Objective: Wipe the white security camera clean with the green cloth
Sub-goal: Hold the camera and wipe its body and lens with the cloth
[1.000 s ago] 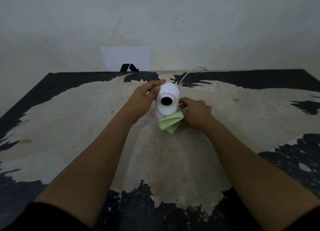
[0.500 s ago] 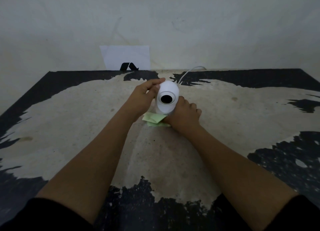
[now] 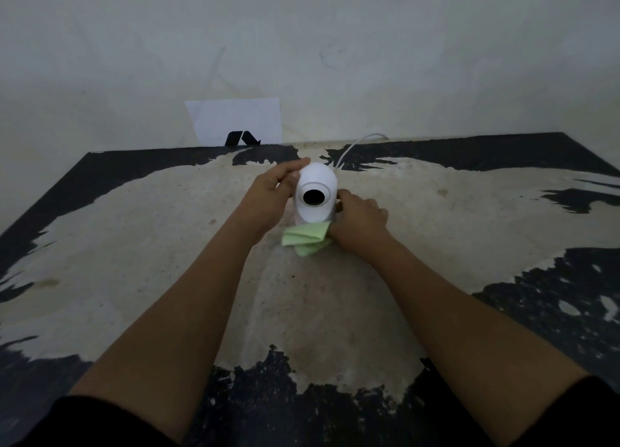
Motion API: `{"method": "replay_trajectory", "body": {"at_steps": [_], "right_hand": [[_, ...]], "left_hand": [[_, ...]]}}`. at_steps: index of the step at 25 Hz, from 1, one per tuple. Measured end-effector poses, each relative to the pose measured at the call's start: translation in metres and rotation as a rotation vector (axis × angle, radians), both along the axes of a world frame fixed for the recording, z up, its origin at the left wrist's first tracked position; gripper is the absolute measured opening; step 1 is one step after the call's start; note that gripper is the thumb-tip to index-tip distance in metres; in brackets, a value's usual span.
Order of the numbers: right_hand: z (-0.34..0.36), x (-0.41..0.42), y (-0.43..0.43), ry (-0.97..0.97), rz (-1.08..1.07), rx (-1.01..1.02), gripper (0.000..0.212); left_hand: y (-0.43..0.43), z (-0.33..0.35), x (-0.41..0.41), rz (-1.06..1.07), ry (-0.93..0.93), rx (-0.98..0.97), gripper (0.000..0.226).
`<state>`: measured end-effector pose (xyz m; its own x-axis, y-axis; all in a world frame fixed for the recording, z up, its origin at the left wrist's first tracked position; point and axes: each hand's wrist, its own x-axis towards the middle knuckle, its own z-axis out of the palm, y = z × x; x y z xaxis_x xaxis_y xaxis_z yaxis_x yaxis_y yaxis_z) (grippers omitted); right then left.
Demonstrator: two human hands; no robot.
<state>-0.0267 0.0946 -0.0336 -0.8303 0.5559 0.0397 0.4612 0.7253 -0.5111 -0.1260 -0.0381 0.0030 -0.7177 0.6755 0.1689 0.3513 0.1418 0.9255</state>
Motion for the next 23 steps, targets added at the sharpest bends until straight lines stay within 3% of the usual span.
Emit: {"method": "replay_trajectory", "body": {"at_steps": [2, 8, 12, 14, 17, 19, 21, 23], "right_hand": [[-0.001, 0.000, -0.010, 0.044, -0.013, -0.026, 0.057], [0.012, 0.025, 0.009, 0.100, -0.013, -0.101, 0.022], [0.035, 0.045, 0.003, 0.151, 0.127, -0.115, 0.017], [0.047, 0.049, -0.002, 0.126, 0.193, -0.111, 0.016], [0.064, 0.049, -0.009, 0.084, 0.287, -0.092, 0.028], [0.073, 0.048, -0.012, 0.064, 0.367, -0.123, 0.030], [0.081, 0.049, -0.012, 0.039, 0.439, -0.136, 0.033], [0.085, 0.046, -0.011, 0.116, 0.400, -0.229, 0.036]], "left_hand": [[0.000, 0.001, -0.001, -0.006, -0.007, 0.001, 0.034], [-0.002, 0.007, 0.004, -0.016, -0.051, -0.038, 0.036], [-0.009, 0.018, 0.021, 0.052, -0.127, 0.000, 0.041], [-0.020, 0.024, 0.036, 0.057, -0.054, -0.011, 0.051], [-0.040, 0.018, 0.052, -0.052, 0.229, -0.225, 0.071], [-0.045, 0.008, 0.053, -0.042, 0.301, -0.277, 0.055], [-0.042, 0.004, 0.050, 0.073, 0.313, -0.183, 0.021], [-0.036, 0.001, 0.042, 0.186, 0.337, -0.137, 0.009]]}}
